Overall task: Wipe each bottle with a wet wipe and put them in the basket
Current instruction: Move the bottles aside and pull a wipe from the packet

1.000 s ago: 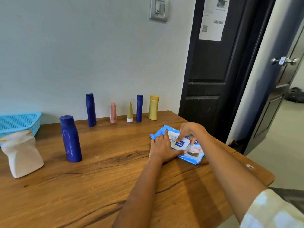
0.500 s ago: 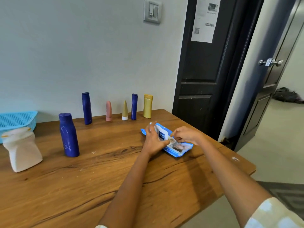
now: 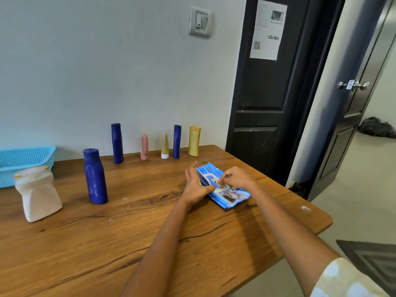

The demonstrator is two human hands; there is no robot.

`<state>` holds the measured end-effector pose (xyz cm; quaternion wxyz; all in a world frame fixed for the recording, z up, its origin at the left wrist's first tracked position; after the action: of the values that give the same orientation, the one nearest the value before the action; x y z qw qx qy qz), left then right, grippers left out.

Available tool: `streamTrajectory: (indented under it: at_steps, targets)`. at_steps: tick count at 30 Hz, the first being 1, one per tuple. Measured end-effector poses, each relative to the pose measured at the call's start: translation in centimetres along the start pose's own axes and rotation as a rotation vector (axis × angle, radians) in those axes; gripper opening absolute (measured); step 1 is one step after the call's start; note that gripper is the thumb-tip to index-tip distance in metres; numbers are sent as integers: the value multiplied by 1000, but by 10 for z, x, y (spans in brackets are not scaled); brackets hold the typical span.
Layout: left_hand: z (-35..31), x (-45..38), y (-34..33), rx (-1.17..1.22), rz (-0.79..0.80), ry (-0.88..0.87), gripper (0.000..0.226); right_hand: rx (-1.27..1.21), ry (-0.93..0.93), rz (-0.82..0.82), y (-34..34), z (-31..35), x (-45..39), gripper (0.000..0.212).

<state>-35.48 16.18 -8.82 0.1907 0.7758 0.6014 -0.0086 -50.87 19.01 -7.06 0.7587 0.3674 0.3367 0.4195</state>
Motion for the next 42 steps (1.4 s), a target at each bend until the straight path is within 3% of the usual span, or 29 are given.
streamTrajectory:
  at_steps: [7, 10, 18, 20, 23, 25, 27, 29, 31, 36, 42]
  targets:
    - [1, -1, 0, 7, 4, 13, 99, 1, -69, 98, -1, 0, -3, 27]
    - [0, 0, 1, 14, 5, 20, 99, 13, -83, 127, 1, -4, -2, 14]
    - [-5, 5, -3, -20, 50, 14, 100, -429, -305, -139, 17, -18, 2, 14]
    - [-5, 5, -3, -26, 49, 19, 101, -420, -343, -125, 13, -22, 5, 14]
    - [-5, 5, -4, -35, 48, 24, 103, -463, -411, -97, 5, -24, 7, 37]
    - [-6, 5, -4, -43, 54, 18, 104, -350, -342, -60, 4, -17, 8, 47]
    - [-7, 5, -4, -64, 56, 13, 106, -211, -257, -2, 3, -11, 6, 45]
    - [-6, 4, -5, -78, 63, 18, 108, -204, -242, -43, 5, -9, 4, 28]
    - [-6, 5, -7, -89, 85, 22, 110, -340, -327, -124, 10, -12, 2, 22]
    - [-11, -2, -17, -241, 125, -44, 115, -731, -669, -263, 12, -30, 11, 34]
    - [-22, -16, -42, -551, 217, -173, 114, -1089, -700, -408, 20, -47, 1, 39]
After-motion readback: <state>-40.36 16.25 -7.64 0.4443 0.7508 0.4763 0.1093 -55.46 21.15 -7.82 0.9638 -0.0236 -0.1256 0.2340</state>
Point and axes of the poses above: each hand's wrist, its own x-axis away from the middle knuckle, its own y-axis out of the back of the hand, z = x × y, the point moved 7 cm from there along -x, towards the middle knuckle, and after that the axes turned 14 degrees about -z, right-handed, at the moved point
